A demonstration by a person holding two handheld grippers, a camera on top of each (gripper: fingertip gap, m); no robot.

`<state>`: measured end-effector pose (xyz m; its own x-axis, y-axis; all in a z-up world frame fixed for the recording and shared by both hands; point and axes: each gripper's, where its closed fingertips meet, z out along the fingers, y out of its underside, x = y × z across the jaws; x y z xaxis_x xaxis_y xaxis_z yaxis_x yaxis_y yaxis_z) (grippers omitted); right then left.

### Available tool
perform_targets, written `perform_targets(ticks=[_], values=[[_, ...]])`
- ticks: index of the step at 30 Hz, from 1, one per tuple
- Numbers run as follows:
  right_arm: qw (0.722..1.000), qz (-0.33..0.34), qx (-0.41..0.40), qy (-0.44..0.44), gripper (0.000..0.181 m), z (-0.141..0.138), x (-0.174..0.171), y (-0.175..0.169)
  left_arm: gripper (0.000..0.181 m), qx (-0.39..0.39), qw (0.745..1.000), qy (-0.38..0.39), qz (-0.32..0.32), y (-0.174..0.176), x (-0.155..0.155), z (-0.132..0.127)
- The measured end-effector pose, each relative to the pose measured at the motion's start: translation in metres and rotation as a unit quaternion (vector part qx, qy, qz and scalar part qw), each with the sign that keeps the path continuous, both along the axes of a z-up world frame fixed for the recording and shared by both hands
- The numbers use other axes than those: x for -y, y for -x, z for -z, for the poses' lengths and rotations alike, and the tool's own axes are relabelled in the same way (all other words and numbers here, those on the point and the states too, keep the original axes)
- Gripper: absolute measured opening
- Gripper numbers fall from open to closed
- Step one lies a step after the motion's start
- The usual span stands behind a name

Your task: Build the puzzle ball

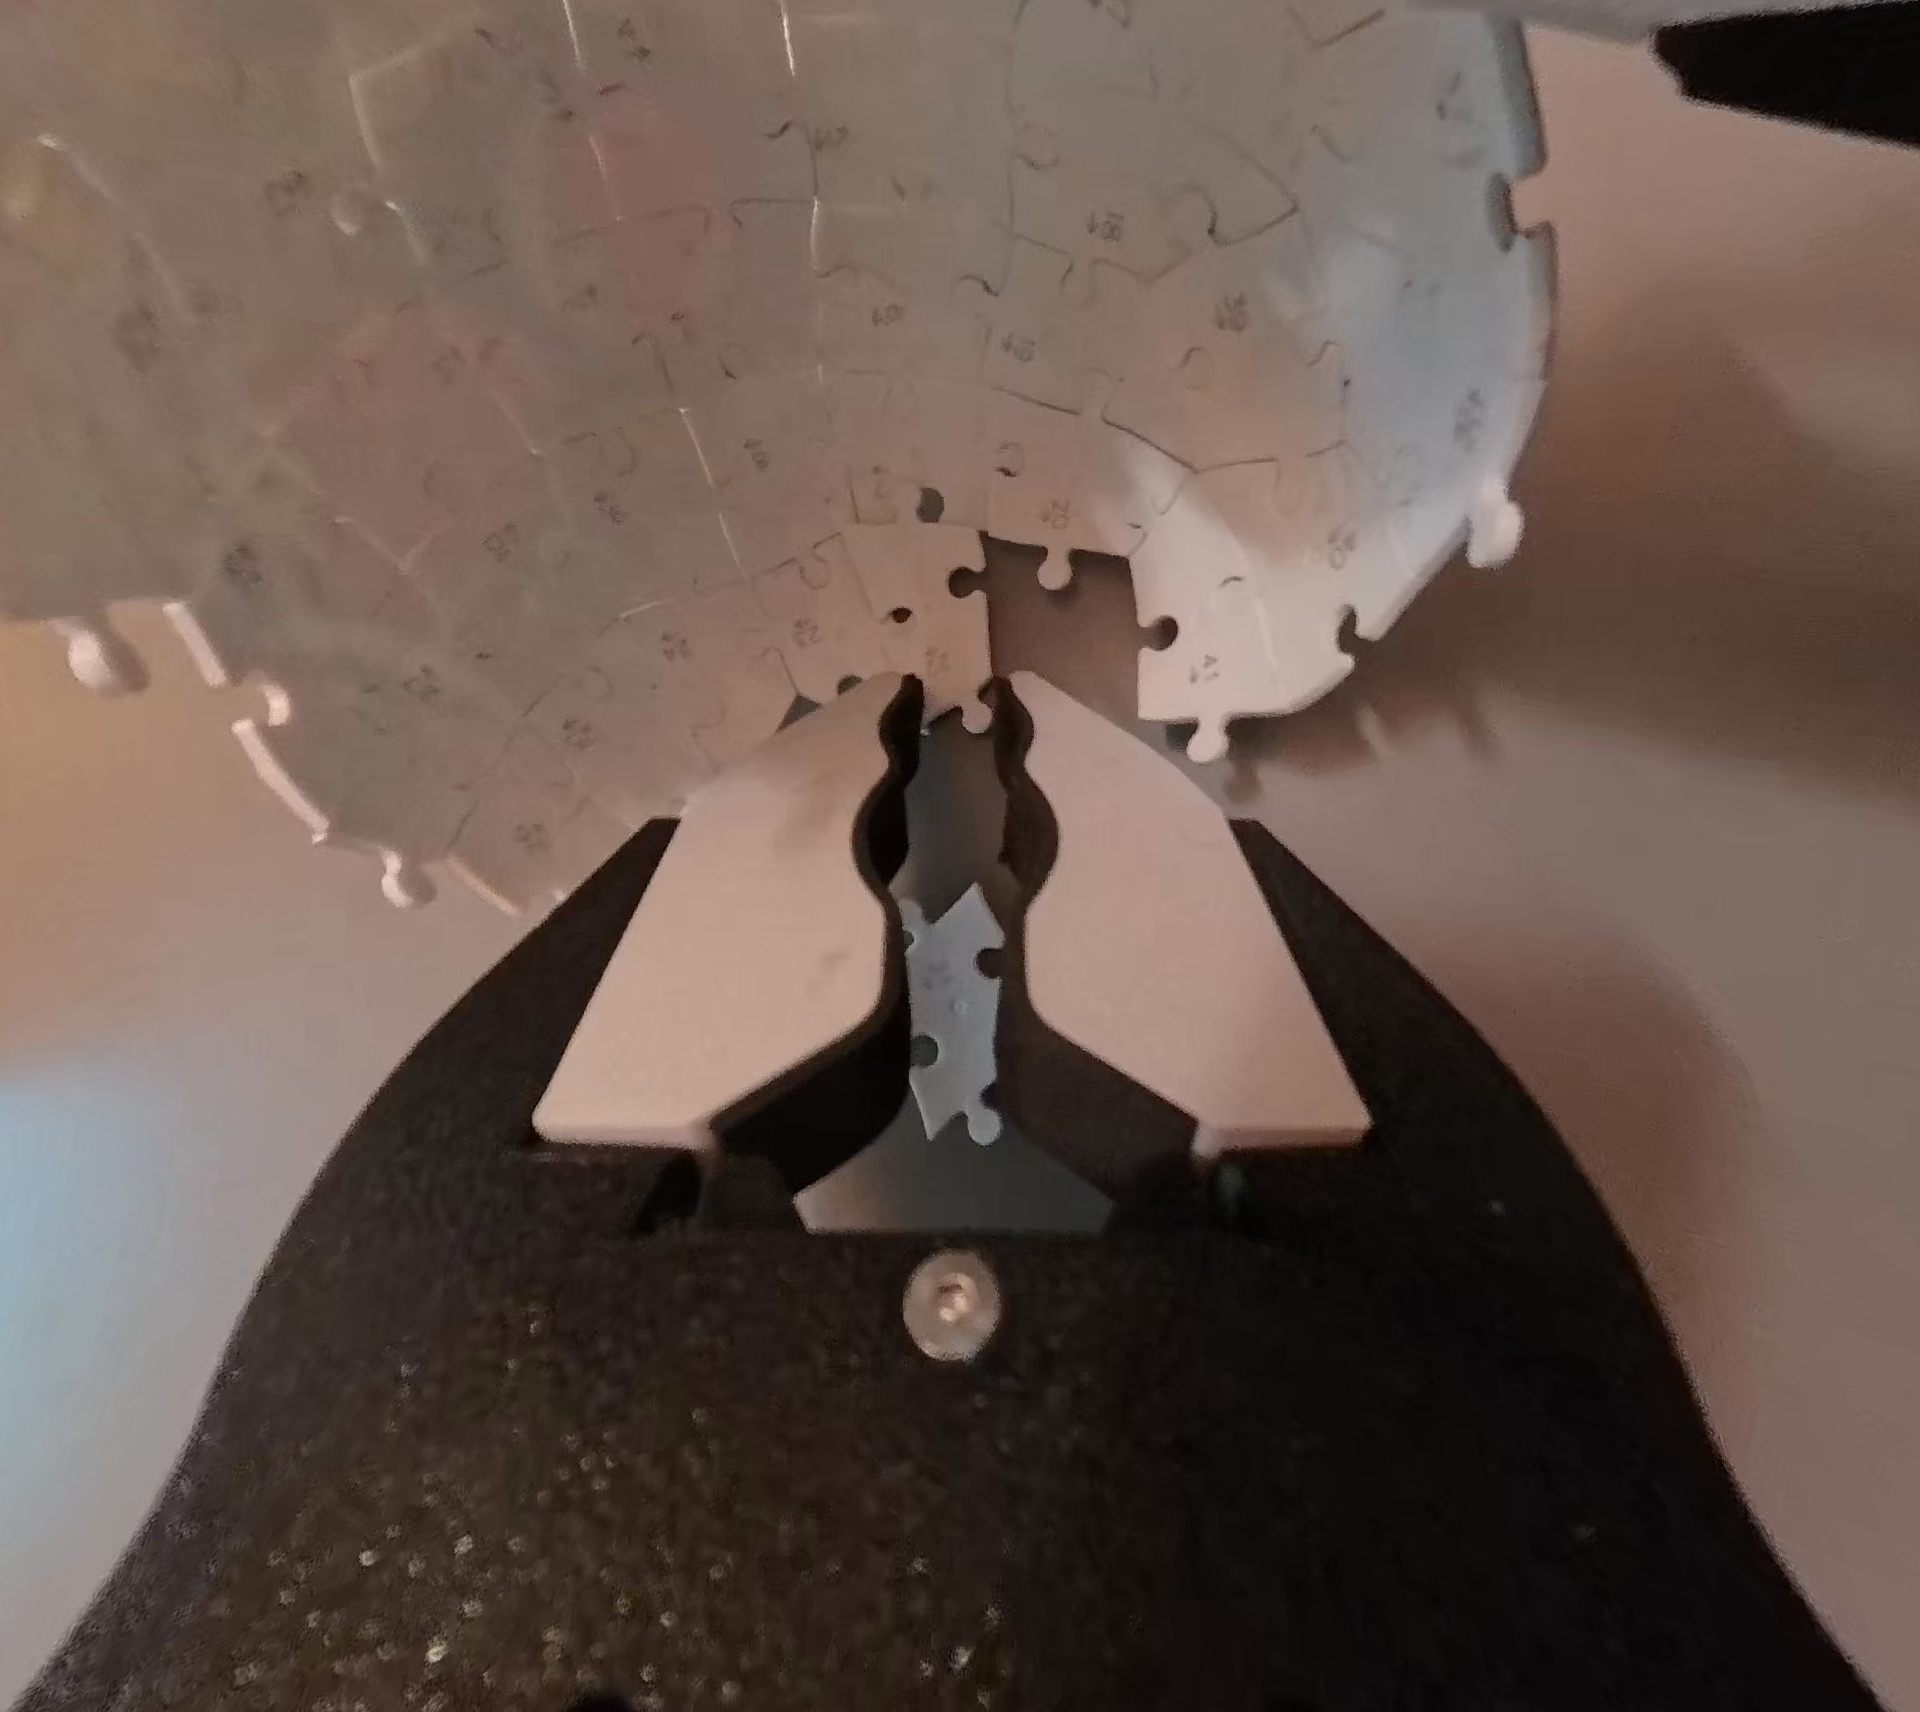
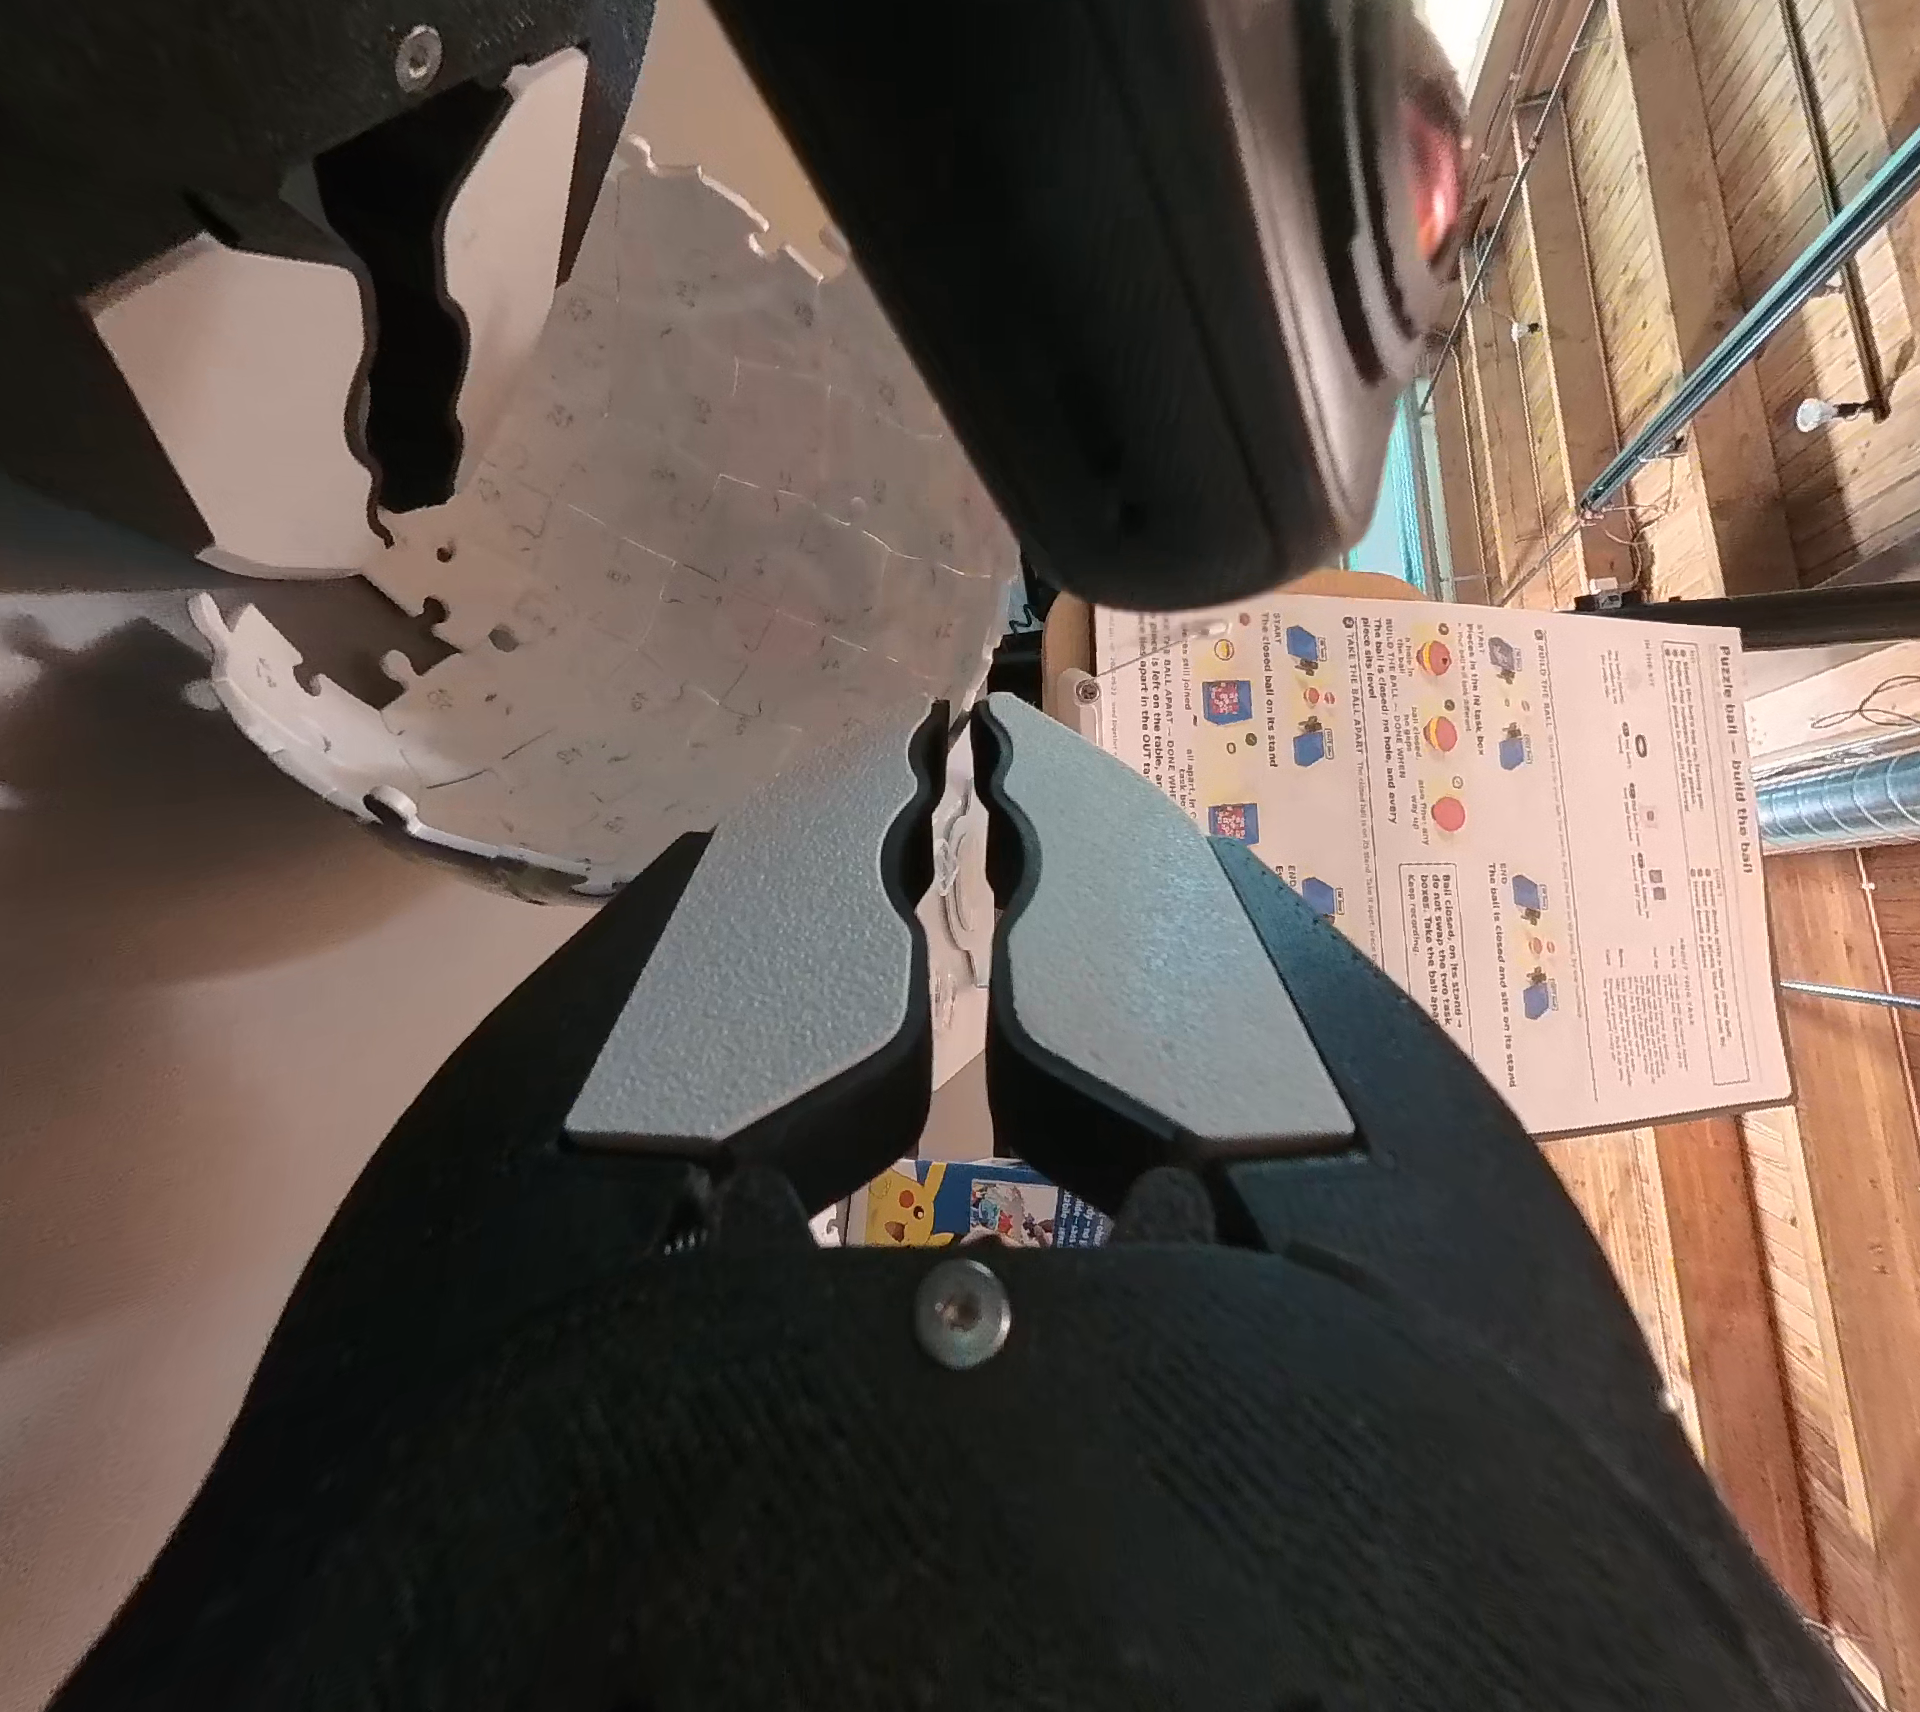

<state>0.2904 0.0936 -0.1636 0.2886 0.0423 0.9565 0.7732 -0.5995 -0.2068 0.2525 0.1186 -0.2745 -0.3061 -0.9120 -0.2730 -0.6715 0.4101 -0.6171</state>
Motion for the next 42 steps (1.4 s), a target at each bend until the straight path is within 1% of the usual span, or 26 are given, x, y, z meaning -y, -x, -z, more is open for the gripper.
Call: perform_targets(ticks=[4, 11, 15, 17, 19, 22, 28, 32, 35, 40, 42], values=[[1.0, 0.001, 0.0, 0.0, 0.004, 0.0, 0.001, -0.001, 0.014, -0.008, 1.0, 0.017, 0.004, 0.001, 0.006, 0.0], [1.0, 0.001, -0.001, -0.002, 0.004, 0.0, 0.0, 0.0, 0.015, 0.016, 1.0, 0.016, -0.008, -0.002, -0.002, -0.01], [1.0, 0.0, -0.001, -0.003, 0.004, 0.0, 0.0, 0.0, 0.001, 0.015, 1.0, -0.009, -0.008, -0.006, -0.007, -0.007], [1.0, 0.0, 0.0, -0.003, 0.004, 0.0, 0.0, 0.0, 0.0, 0.026, 0.999, -0.029, -0.007, -0.01, -0.009, -0.009], [1.0, 0.0, 0.0, -0.004, 0.004, 0.0, 0.0, 0.0, 0.0, 0.031, 0.999, -0.033, 0.004, -0.013, -0.005, -0.011], [1.0, 0.002, -0.003, -0.004, 0.004, 0.001, 0.0, -0.001, 0.0, 0.037, 0.999, -0.028, 0.009, -0.019, -0.003, -0.012], [1.0, 0.004, -0.005, -0.007, 0.004, 0.001, 0.001, -0.002, 0.0, 0.0, 1.0, -0.018, 0.003, -0.017, 0.001, -0.001], [1.0, 0.003, -0.005, -0.009, 0.004, 0.0, 0.0, 0.0, 0.0, -0.001, 1.0, -0.01, -0.003, -0.016, 0.002, 0.0], [1.0, 0.002, -0.005, -0.011, 0.004, 0.0, -0.001, 0.0, 0.0, -0.003, 1.0, 0.004, -0.011, -0.016, 0.004, 0.0], [1.0, 0.003, -0.007, -0.014, 0.004, 0.0, 0.0, -0.001, 0.0, -0.014, 0.998, 0.048, -0.022, -0.013, 0.011, 0.002], [1.0, 0.003, -0.007, -0.013, 0.004, 0.0, 0.0, -0.001, 0.0, -0.009, 0.999, 0.038, -0.025, -0.013, 0.009, 0.001]])
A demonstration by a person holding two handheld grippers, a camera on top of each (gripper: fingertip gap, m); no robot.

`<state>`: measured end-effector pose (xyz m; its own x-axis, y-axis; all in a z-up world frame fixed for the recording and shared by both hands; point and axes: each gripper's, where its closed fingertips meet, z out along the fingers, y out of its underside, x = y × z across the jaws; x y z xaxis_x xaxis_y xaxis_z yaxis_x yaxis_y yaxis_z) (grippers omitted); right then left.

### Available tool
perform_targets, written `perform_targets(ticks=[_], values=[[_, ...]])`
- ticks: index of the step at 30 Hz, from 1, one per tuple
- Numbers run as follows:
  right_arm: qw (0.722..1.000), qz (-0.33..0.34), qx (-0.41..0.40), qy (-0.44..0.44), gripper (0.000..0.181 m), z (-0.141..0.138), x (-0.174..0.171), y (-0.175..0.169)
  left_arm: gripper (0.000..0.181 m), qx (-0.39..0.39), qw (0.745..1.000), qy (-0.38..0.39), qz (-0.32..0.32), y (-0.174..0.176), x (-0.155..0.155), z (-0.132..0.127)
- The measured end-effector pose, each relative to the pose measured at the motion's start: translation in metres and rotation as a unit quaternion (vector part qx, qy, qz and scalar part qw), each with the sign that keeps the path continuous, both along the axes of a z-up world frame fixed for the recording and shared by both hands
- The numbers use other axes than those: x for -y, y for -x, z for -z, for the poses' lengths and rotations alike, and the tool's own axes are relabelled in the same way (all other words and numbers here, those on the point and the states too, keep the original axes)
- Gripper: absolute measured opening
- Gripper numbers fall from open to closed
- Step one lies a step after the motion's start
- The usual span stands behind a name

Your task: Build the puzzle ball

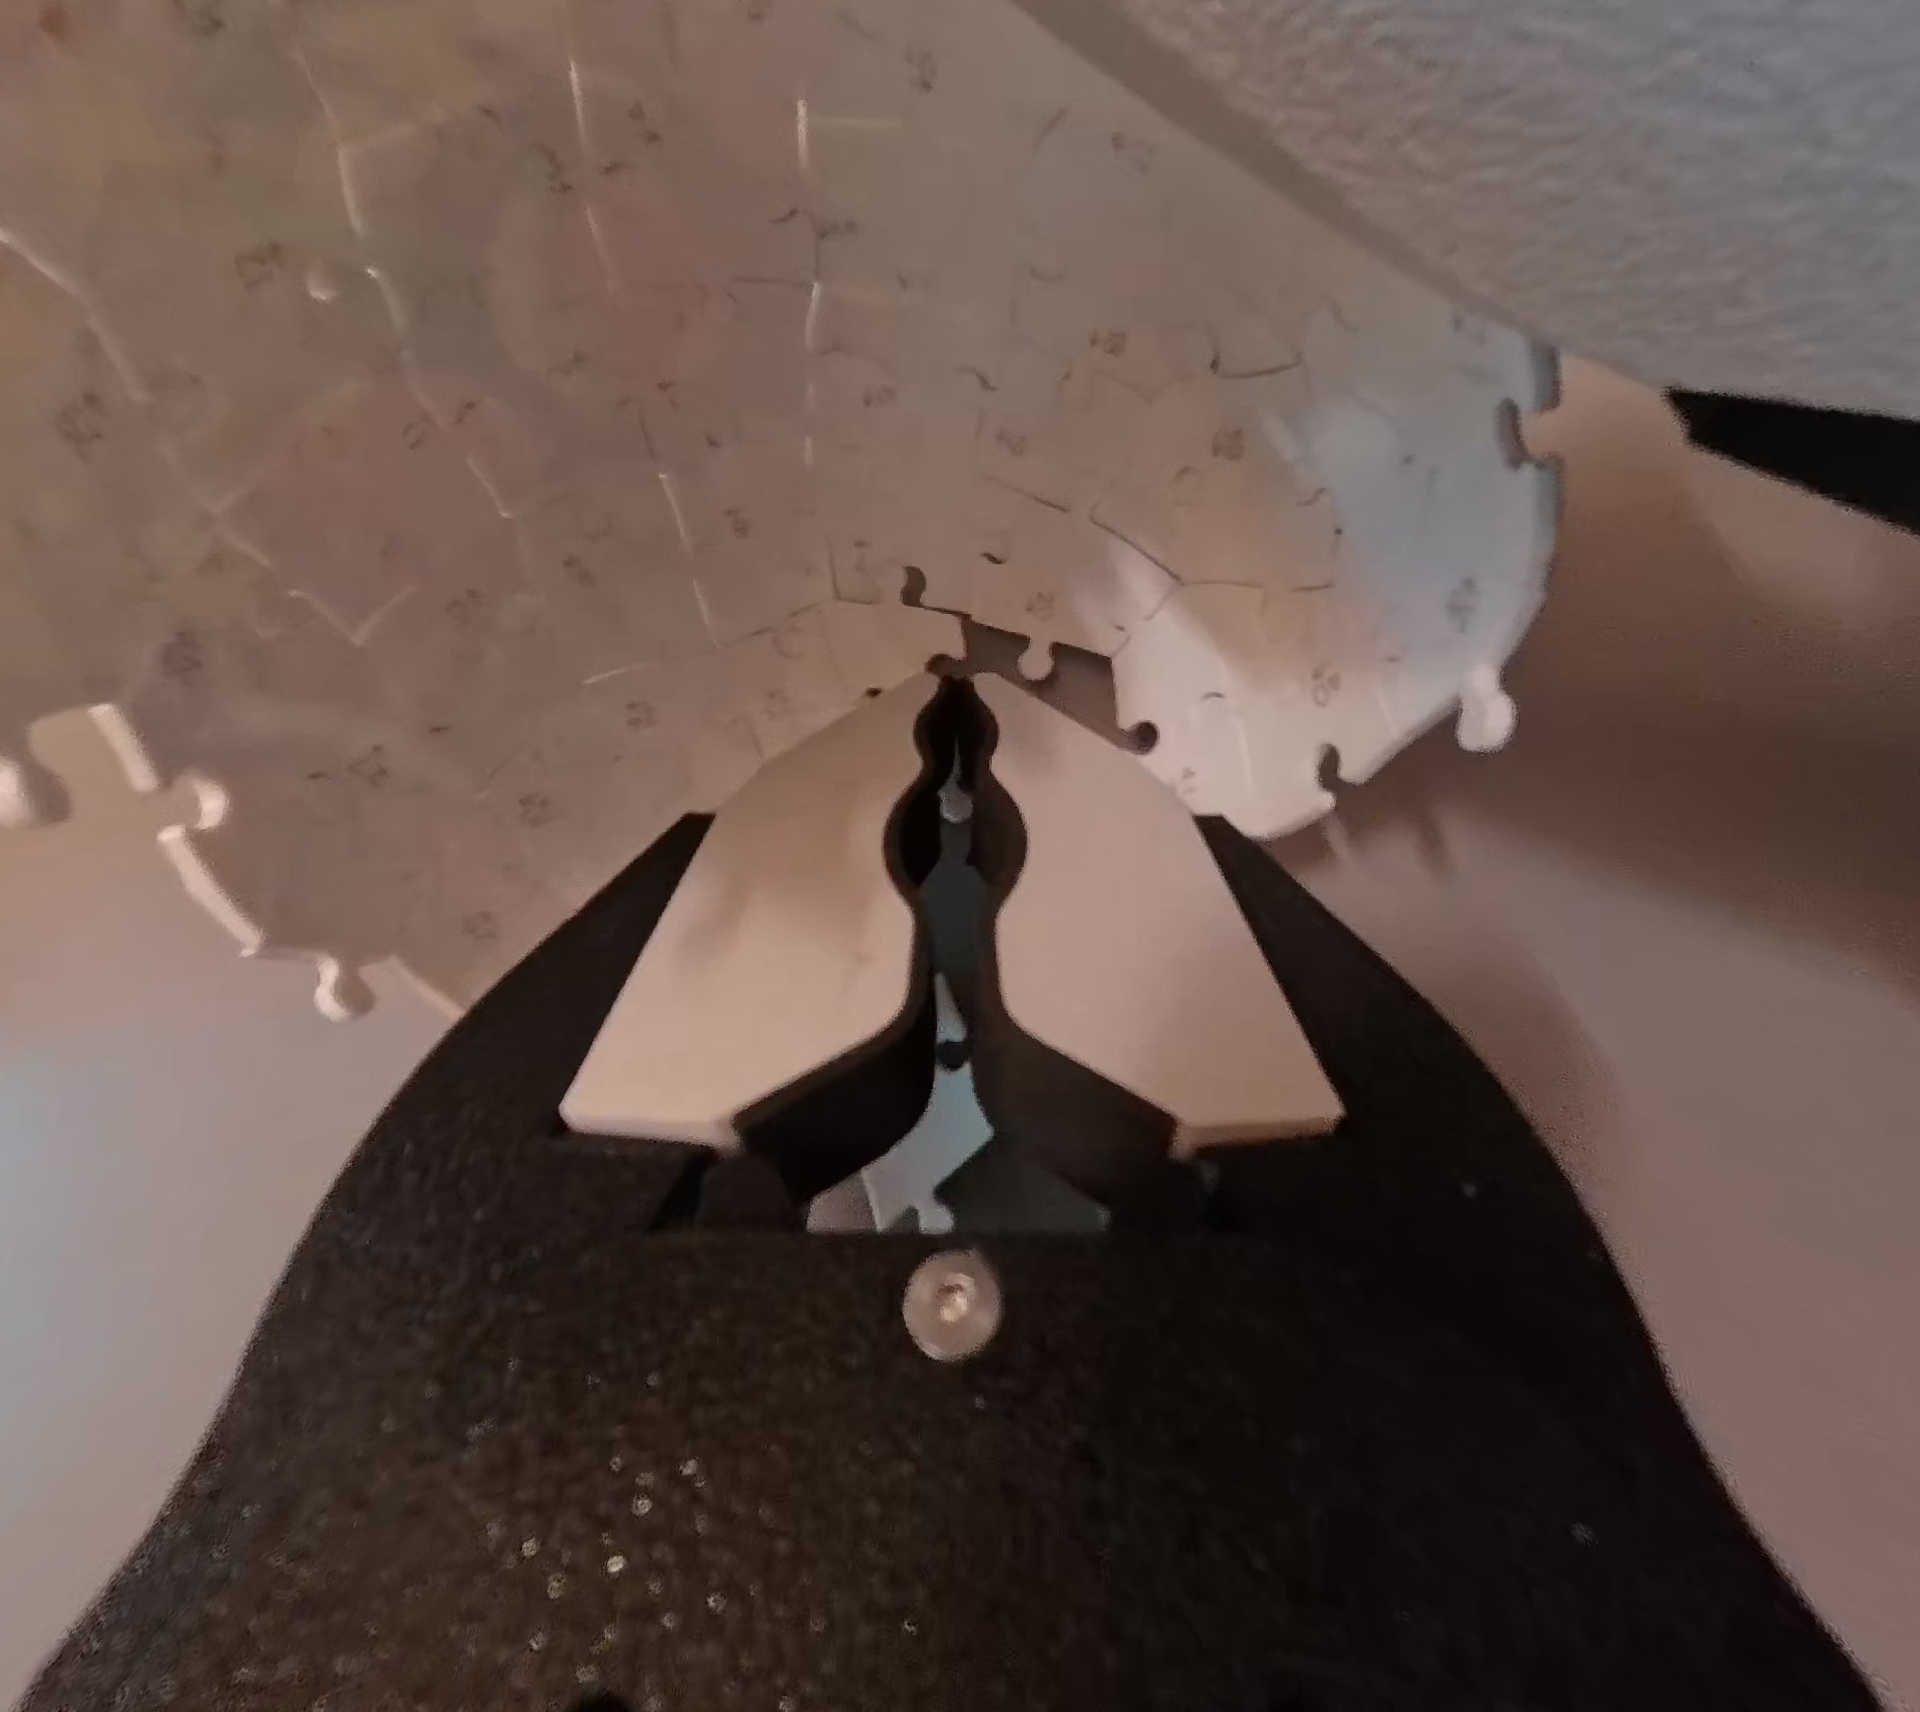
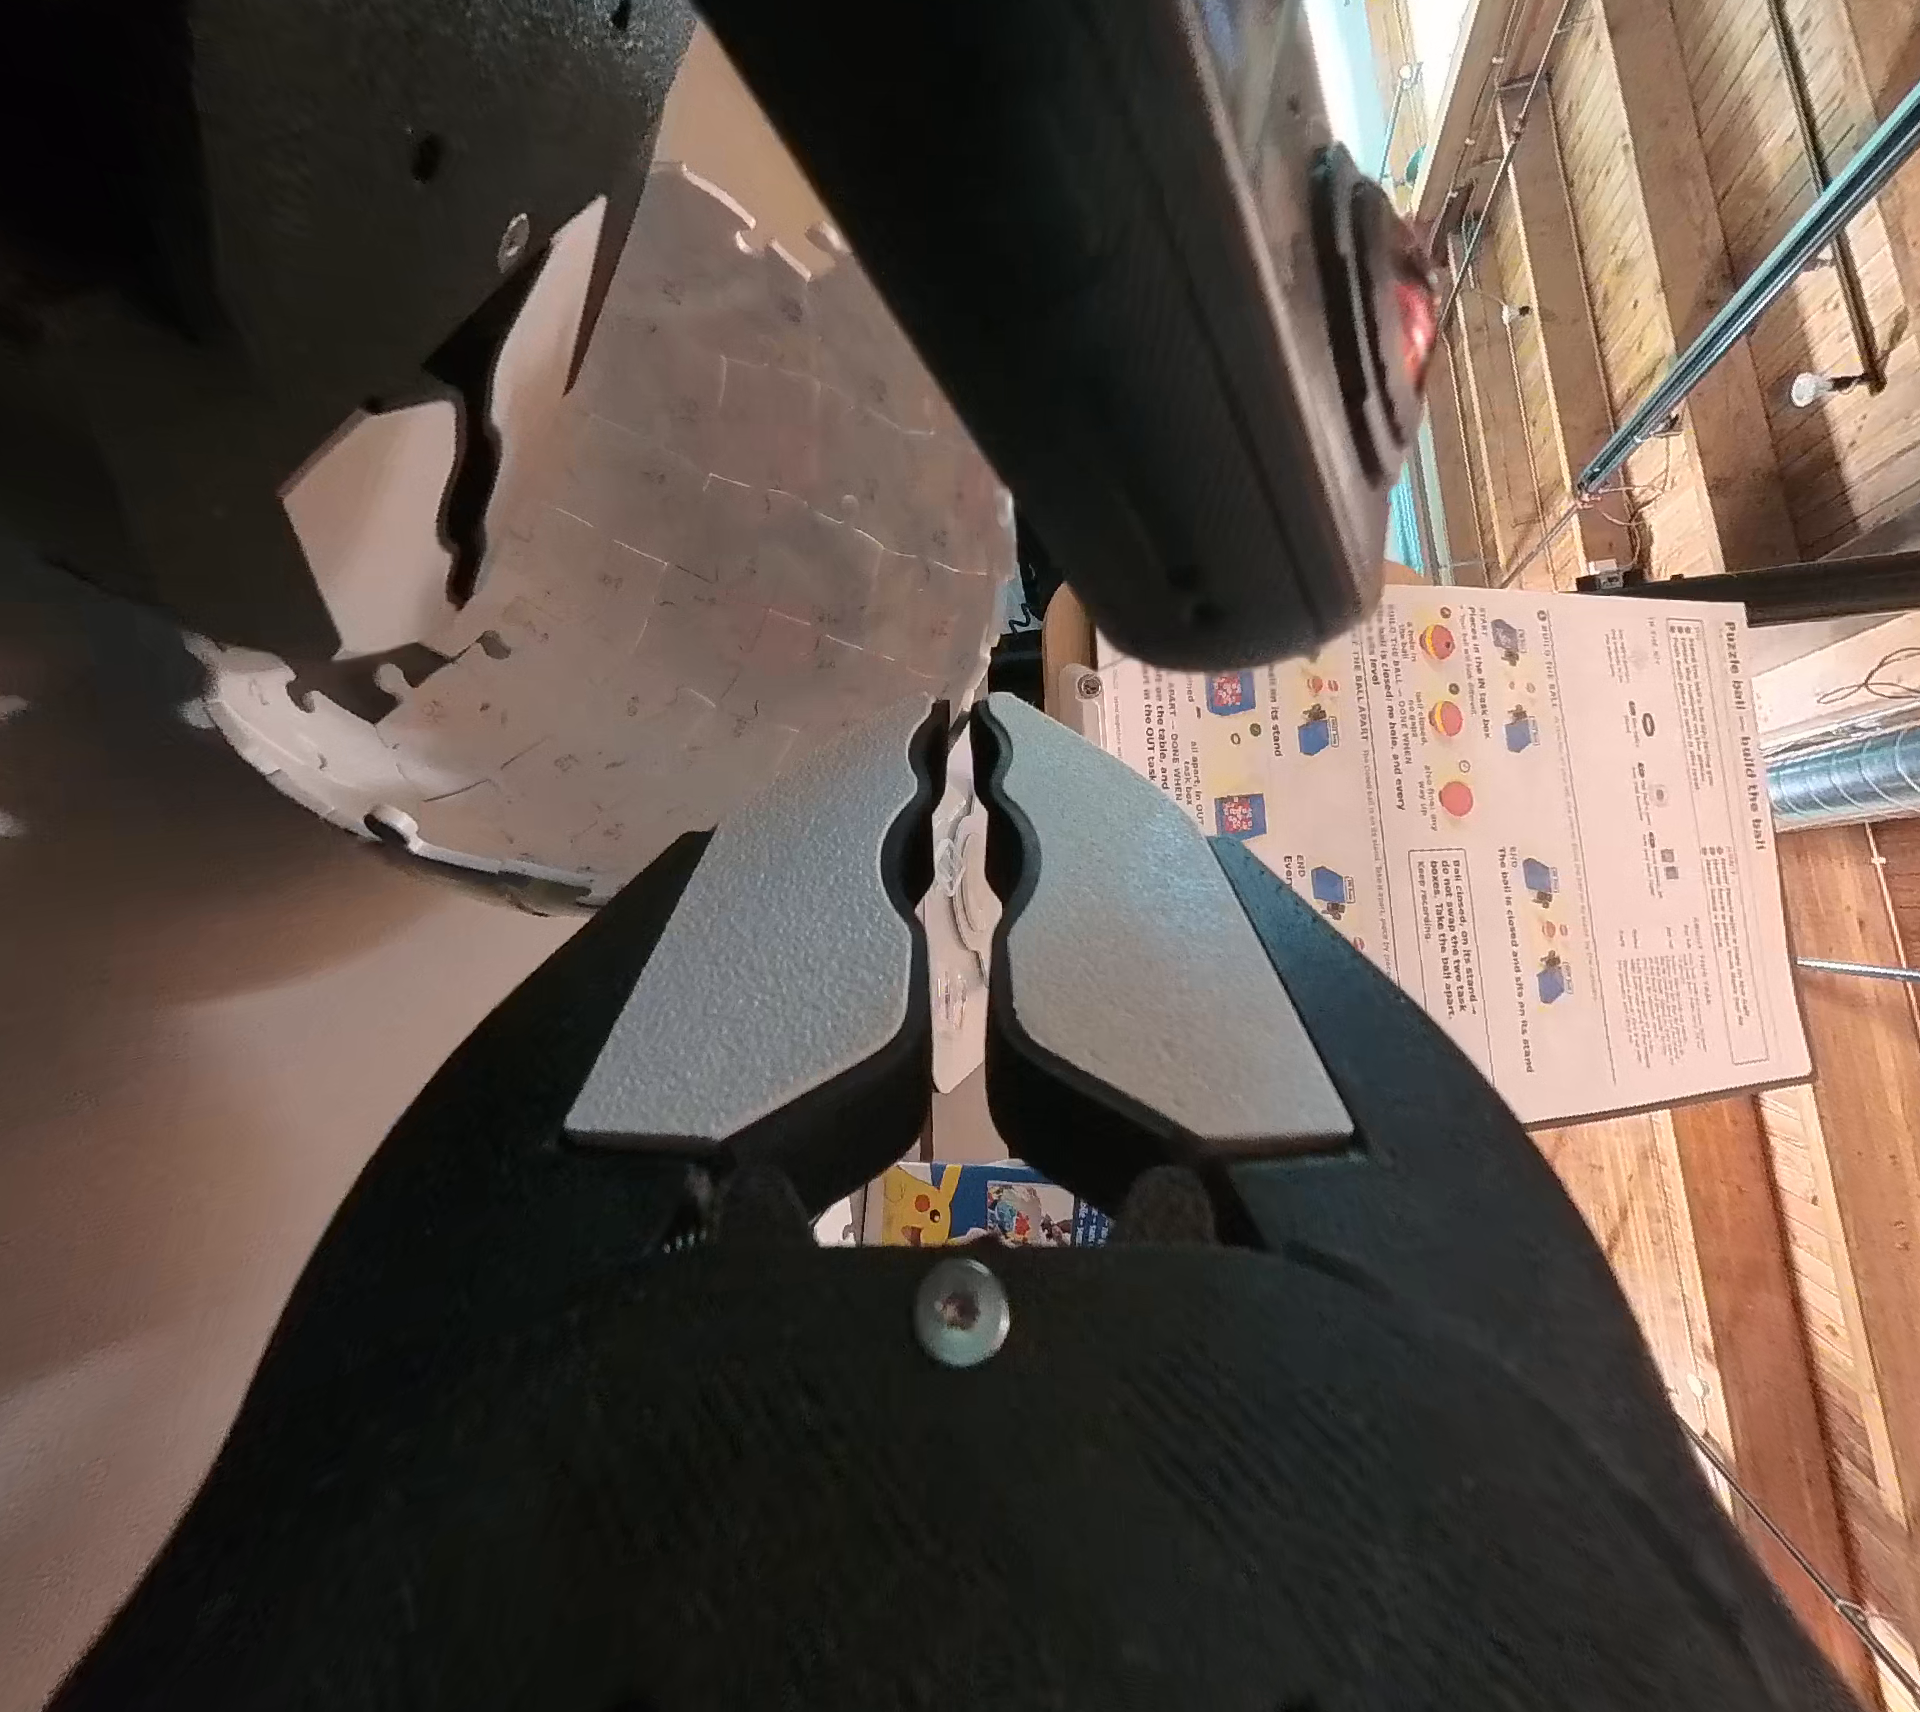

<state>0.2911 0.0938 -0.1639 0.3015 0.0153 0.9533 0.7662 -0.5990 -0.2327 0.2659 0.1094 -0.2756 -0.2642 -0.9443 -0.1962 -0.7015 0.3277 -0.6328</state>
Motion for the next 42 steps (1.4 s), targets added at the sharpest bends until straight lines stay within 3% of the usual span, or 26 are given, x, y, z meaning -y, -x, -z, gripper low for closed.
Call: perform_targets(ticks=[7, 12, 39, 42], values=[[1.0, 0.0, 0.001, 0.0, 0.004, 0.0, 0.0, 0.0, 0.001, 0.036, 0.998, -0.034, -0.025, -0.002, -0.015, -0.013], [1.0, -0.002, 0.003, 0.0, 0.004, -0.001, -0.001, 0.001, 0.017, 0.014, 0.998, -0.056, -0.018, 0.002, -0.013, -0.004], [1.0, -0.001, 0.003, 0.0, 0.004, -0.001, 0.0, 0.0, 0.015, 0.007, 0.999, -0.015, -0.037, 0.004, -0.01, -0.003], [1.0, -0.001, 0.005, 0.0, 0.004, -0.001, 0.0, 0.0, 0.005, 0.023, 0.999, -0.011, -0.031, 0.002, -0.008, -0.008]])
